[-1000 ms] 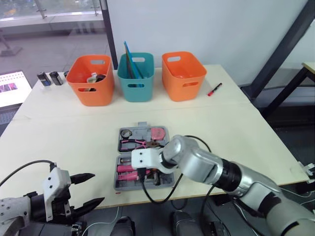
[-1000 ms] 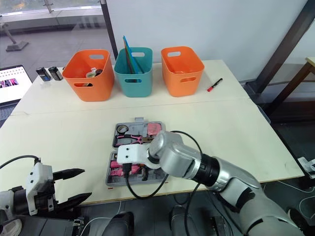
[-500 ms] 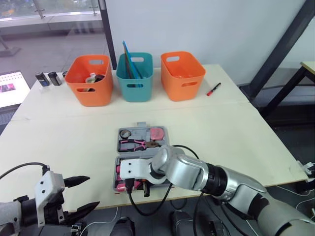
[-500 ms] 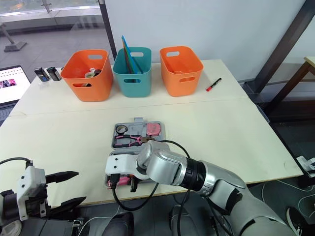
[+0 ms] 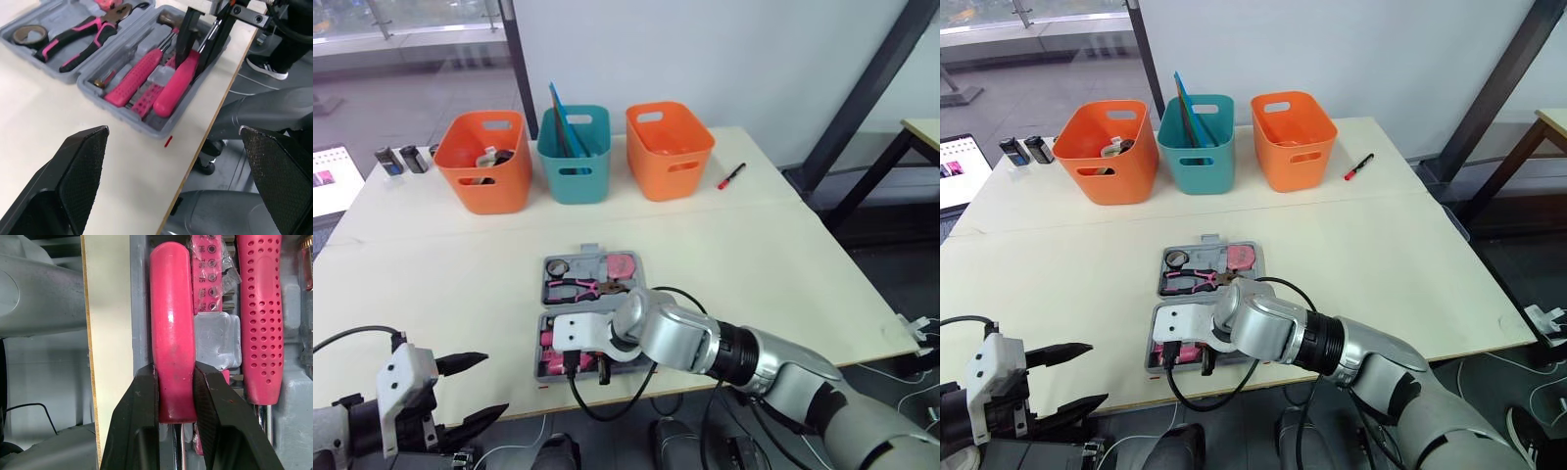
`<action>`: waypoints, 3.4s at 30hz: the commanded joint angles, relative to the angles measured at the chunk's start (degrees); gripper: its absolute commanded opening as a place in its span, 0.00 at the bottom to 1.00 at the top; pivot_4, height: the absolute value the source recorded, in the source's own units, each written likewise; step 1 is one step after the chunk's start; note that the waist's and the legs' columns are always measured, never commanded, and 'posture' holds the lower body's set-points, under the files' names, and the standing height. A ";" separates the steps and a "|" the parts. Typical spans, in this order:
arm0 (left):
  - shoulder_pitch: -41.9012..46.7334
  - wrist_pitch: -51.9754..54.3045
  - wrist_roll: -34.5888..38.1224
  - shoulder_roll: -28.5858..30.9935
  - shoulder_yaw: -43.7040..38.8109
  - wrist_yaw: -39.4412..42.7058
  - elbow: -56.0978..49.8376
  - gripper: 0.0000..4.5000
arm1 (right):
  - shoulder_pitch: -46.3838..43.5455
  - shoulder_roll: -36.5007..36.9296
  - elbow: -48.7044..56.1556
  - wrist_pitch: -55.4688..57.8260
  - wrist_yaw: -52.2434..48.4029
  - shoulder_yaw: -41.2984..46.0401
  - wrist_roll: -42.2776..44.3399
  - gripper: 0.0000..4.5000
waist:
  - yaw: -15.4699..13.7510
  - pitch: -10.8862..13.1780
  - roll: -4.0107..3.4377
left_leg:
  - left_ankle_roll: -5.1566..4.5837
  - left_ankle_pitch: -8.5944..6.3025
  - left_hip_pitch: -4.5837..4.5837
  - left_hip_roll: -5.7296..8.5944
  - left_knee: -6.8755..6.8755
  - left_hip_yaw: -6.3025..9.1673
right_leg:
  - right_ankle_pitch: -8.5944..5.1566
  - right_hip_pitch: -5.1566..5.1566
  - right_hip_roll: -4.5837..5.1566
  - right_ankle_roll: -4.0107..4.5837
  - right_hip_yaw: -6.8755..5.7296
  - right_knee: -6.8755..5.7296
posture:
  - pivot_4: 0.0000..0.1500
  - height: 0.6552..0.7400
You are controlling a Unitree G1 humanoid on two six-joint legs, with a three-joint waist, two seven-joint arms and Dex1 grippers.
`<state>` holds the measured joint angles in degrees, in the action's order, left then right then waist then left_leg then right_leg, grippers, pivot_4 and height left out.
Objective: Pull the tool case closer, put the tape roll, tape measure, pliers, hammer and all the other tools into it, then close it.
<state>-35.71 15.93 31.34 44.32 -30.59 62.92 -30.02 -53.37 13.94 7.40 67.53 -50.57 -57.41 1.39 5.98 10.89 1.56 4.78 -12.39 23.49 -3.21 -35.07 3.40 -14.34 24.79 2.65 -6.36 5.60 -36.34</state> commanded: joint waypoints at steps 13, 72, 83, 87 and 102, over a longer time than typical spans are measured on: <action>0.95 0.02 0.29 0.27 -1.35 -0.20 -0.42 1.00 | 0.11 -4.91 -2.39 -2.10 0.49 2.14 1.46 0.10 | 1.47 -0.04 0.07 | 0.00 0.00 -0.07 -0.29 0.07 -0.01 | 0.08 0.13 -0.27 0.13 -0.05 -0.08 | 1.00 1.00; 4.89 -1.43 -1.34 -0.23 2.19 -1.29 2.75 1.00 | 13.81 10.54 -3.13 -43.56 -14.23 18.19 7.20 0.21 | 1.15 -0.07 0.15 | -0.01 0.00 0.15 -0.38 0.07 -0.18 | 0.10 0.27 -0.31 0.12 -0.04 0.00 | 1.00 1.00; 6.38 -2.71 -3.62 0.45 3.65 -1.10 4.55 1.00 | 17.19 1.50 -19.00 -51.63 -11.25 19.59 3.68 0.01 | 0.91 -0.08 0.17 | -0.01 0.00 0.02 -0.39 -0.08 -0.16 | 0.13 0.09 -0.34 0.17 -0.04 -0.03 | 1.00 1.00; 7.03 -2.19 -4.76 0.76 4.13 -1.72 4.96 1.00 | 19.30 -0.39 -28.96 -56.85 -10.29 18.50 -0.15 0.01 | 0.84 -0.08 0.17 | -0.01 0.00 -0.01 -0.40 -0.03 -0.16 | 0.12 0.08 -0.35 0.17 -0.04 -0.03 | 1.00 1.00; 16.83 5.40 -8.82 1.25 9.00 -10.02 11.98 1.00 | 19.66 1.31 -18.21 -60.72 -13.93 33.55 8.00 0.01 | 0.26 -0.07 0.14 | -0.01 0.00 -0.19 -0.40 -0.06 -0.07 | 0.13 -0.17 -0.40 0.14 -0.04 -0.05 | 1.00 1.00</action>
<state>-19.47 22.01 23.44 44.66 -21.69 52.85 -18.99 -32.70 13.81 -14.45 7.14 -65.23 -26.28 9.21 6.25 10.83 1.70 4.77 -12.39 23.29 -3.60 -35.13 3.33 -14.21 24.62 2.24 -6.22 5.56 -36.40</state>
